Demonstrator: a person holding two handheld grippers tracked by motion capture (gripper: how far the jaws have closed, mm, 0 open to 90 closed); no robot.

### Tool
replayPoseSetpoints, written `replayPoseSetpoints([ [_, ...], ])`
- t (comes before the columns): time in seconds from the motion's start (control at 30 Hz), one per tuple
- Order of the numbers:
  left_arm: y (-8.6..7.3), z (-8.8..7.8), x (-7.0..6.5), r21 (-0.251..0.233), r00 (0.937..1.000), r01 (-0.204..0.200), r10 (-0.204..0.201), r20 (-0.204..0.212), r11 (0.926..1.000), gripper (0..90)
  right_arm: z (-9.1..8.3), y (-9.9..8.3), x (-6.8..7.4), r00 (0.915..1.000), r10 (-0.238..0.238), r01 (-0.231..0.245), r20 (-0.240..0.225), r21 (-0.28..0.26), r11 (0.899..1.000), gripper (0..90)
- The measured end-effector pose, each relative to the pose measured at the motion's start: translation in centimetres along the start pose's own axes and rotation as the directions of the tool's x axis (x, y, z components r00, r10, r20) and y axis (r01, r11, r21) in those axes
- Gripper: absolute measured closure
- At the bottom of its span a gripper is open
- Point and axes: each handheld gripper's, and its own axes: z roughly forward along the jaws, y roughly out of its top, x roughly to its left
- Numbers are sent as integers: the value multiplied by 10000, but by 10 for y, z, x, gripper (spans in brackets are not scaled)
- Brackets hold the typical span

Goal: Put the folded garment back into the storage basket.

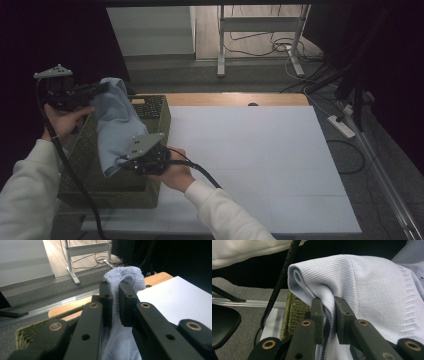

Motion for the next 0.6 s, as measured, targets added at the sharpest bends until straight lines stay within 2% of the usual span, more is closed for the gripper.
replayPoseSetpoints([
  [0.6,-8,-2,11,153,9998,118,-115,-182,9998,822,21,2,-1,9996,218,-217,-202,51,9998,785],
])
